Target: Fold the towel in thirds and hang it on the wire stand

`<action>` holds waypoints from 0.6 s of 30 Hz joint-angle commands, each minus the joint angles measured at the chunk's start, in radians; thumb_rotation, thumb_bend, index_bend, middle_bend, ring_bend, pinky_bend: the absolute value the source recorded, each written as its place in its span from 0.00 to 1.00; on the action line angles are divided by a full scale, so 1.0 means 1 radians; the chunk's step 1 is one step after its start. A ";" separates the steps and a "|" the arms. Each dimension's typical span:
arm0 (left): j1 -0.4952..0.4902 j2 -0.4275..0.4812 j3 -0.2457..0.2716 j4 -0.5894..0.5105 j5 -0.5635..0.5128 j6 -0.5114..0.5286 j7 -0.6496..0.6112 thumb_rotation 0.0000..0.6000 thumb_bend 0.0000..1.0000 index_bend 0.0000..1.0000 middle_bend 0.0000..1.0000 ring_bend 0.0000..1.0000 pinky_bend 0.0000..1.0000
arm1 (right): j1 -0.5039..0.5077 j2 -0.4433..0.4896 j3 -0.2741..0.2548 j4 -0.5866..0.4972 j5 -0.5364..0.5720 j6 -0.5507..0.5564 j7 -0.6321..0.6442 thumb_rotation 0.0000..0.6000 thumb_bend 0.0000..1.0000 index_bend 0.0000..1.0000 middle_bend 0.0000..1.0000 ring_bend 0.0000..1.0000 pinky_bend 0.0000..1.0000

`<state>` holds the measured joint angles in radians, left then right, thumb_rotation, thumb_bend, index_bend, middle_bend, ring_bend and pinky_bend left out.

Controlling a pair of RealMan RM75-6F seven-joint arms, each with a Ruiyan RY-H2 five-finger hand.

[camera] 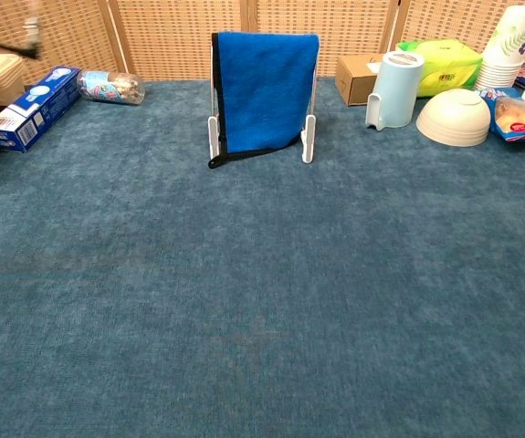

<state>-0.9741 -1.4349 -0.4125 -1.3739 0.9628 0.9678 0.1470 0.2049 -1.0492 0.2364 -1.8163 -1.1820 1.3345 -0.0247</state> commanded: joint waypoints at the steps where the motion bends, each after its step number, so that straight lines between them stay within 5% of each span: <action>1: 0.146 0.164 0.063 -0.222 -0.014 0.064 0.027 1.00 0.21 0.12 0.00 0.00 0.00 | 0.005 -0.005 0.001 0.003 -0.006 0.005 -0.009 1.00 0.24 0.12 0.06 0.00 0.00; 10: 0.381 0.354 0.219 -0.529 0.164 0.218 -0.035 1.00 0.21 0.13 0.00 0.00 0.00 | 0.004 -0.010 -0.014 0.009 -0.032 0.021 -0.035 1.00 0.24 0.11 0.06 0.00 0.00; 18: 0.549 0.448 0.353 -0.641 0.318 0.320 -0.104 1.00 0.21 0.14 0.01 0.00 0.00 | -0.008 -0.006 -0.032 0.013 -0.072 0.050 -0.049 1.00 0.24 0.11 0.06 0.00 0.00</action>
<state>-0.4556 -1.0062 -0.0851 -1.9931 1.2510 1.2604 0.0622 0.1983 -1.0561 0.2070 -1.8035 -1.2511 1.3822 -0.0712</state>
